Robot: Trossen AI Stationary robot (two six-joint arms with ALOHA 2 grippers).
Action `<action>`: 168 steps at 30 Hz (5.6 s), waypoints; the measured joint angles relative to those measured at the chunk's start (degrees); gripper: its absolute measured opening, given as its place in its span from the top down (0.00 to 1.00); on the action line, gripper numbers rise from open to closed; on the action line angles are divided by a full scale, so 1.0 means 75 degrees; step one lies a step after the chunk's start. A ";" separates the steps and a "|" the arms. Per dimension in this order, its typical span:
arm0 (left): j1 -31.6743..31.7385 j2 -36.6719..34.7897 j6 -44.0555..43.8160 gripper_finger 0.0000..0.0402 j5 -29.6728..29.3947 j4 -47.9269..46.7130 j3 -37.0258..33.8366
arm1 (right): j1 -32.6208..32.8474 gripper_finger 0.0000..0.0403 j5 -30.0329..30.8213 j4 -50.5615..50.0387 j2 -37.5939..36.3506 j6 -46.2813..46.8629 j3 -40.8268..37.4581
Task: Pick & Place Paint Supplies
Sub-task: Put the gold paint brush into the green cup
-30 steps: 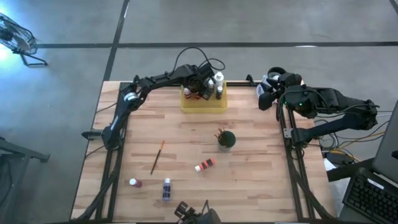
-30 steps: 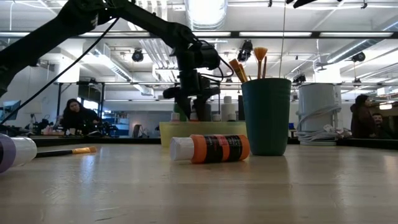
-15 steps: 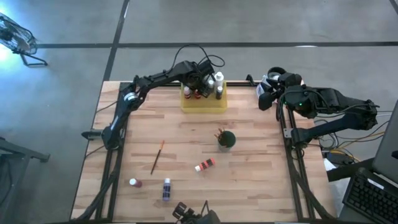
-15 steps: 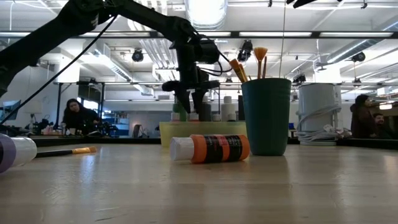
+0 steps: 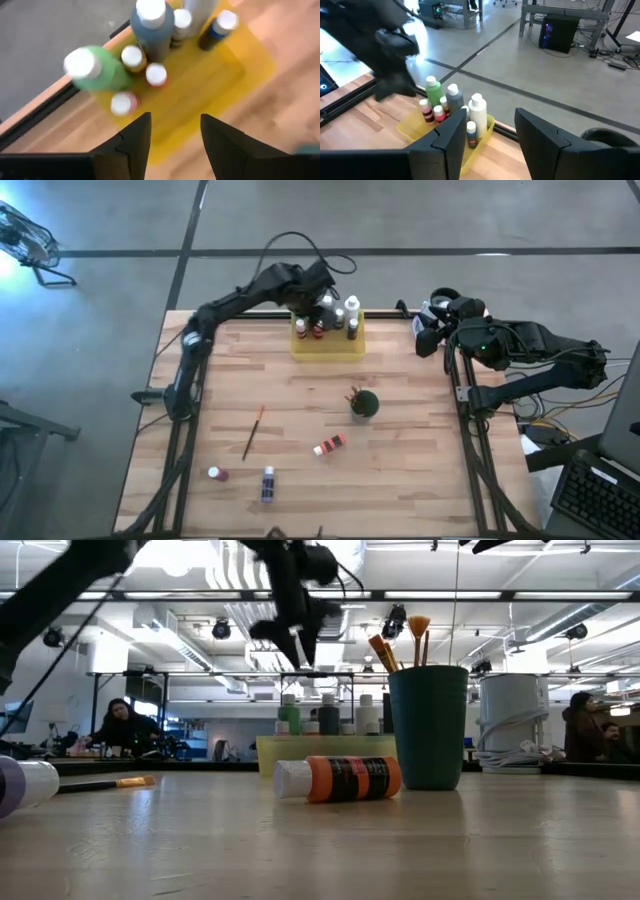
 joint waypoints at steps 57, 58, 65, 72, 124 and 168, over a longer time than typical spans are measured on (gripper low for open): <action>-0.1975 -0.5759 -0.2941 0.61 0.2580 0.5025 -1.1991 | -0.0031 0.69 -0.0066 0.0187 0.0137 -0.0006 -0.0044; -0.1975 -0.5759 -0.2960 0.61 0.2571 0.5094 -1.2056 | -0.0031 0.69 -0.0066 0.0189 0.0137 -0.0003 -0.0044; -0.1975 -0.5754 -0.3026 0.61 0.2368 0.5315 -1.2498 | -0.0031 0.72 -0.0064 0.0189 0.0137 -0.0004 -0.0044; -0.1975 -0.5754 -0.3048 0.61 0.2368 0.5890 -1.2639 | -0.0031 0.70 -0.0064 0.0189 0.0137 -0.0003 -0.0044; -0.2281 -0.5195 -0.3383 0.99 0.3166 0.6528 -1.2604 | -0.0031 0.81 -0.0015 0.0125 0.0134 -0.0029 -0.0044; -0.2095 -0.5698 0.0974 1.00 0.2380 0.8895 -0.5751 | -0.0046 0.55 -0.5616 0.6438 0.2419 -0.2357 -0.0050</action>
